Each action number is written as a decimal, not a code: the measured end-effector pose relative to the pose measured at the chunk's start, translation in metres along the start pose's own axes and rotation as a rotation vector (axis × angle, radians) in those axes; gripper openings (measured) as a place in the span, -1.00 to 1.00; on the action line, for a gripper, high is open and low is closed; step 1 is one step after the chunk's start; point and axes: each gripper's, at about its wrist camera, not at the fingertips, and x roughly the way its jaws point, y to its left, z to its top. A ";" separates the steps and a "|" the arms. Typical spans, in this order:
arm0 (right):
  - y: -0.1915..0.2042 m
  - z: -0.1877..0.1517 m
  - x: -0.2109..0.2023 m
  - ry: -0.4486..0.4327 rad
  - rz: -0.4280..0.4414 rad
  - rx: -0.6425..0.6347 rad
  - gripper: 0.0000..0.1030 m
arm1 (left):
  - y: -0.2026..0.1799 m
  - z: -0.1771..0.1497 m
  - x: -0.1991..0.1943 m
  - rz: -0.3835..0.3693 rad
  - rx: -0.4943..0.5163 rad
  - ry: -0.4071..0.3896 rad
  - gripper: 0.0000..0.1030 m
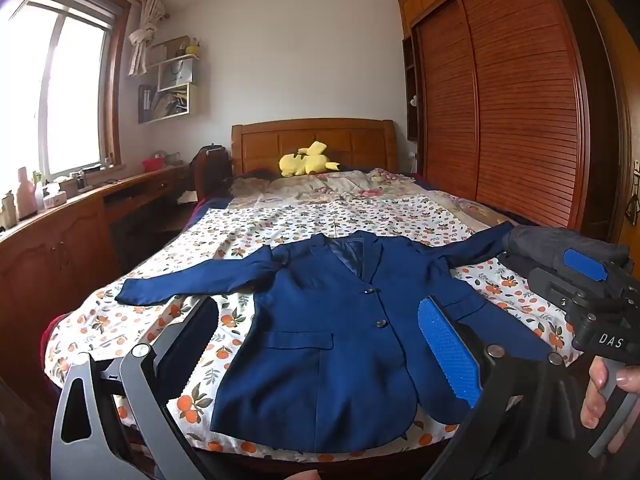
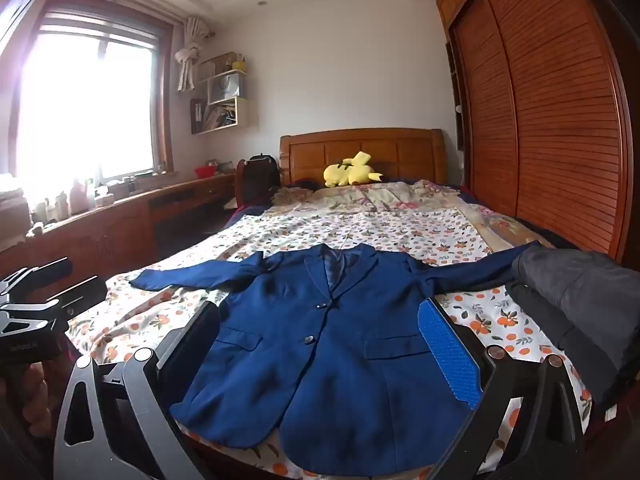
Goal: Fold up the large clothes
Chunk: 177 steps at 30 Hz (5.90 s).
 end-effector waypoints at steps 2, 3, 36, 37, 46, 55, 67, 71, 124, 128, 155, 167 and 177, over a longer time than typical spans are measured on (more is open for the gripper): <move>0.000 0.000 0.000 -0.002 -0.001 -0.001 0.86 | 0.000 0.000 0.000 -0.002 -0.004 0.000 0.95; 0.000 0.000 0.000 -0.001 -0.001 -0.001 0.86 | 0.000 0.000 -0.001 -0.002 -0.005 0.000 0.95; -0.001 -0.002 0.000 -0.001 0.001 -0.002 0.86 | -0.010 0.005 -0.010 -0.011 -0.001 -0.022 0.95; -0.001 -0.002 0.000 -0.002 0.001 -0.001 0.86 | -0.011 0.005 -0.010 -0.009 0.001 -0.022 0.95; -0.001 0.003 -0.002 -0.005 0.000 -0.001 0.86 | -0.011 0.005 -0.010 -0.009 0.001 -0.023 0.95; -0.002 0.003 -0.001 -0.004 0.000 -0.001 0.86 | -0.012 0.004 -0.010 -0.009 0.004 -0.022 0.95; 0.001 0.005 -0.002 -0.004 0.000 0.000 0.86 | -0.011 0.002 -0.009 -0.011 0.004 -0.017 0.95; 0.000 0.005 -0.002 -0.005 0.000 0.001 0.86 | -0.011 0.002 -0.009 -0.012 0.005 -0.017 0.95; 0.036 -0.028 0.093 0.085 0.105 -0.089 0.86 | 0.085 -0.050 0.095 0.130 -0.083 0.156 0.95; 0.038 -0.029 0.116 0.094 0.135 -0.100 0.86 | 0.098 -0.058 0.111 0.167 -0.076 0.165 0.95; 0.102 -0.015 0.292 0.157 0.307 -0.190 0.86 | 0.242 -0.054 0.218 0.256 -0.198 0.316 0.95; 0.103 -0.031 0.336 0.248 0.323 -0.166 0.86 | 0.312 -0.048 0.288 0.197 -0.312 0.355 0.95; 0.107 -0.039 0.343 0.271 0.318 -0.182 0.86 | 0.382 -0.058 0.373 0.236 -0.457 0.448 0.53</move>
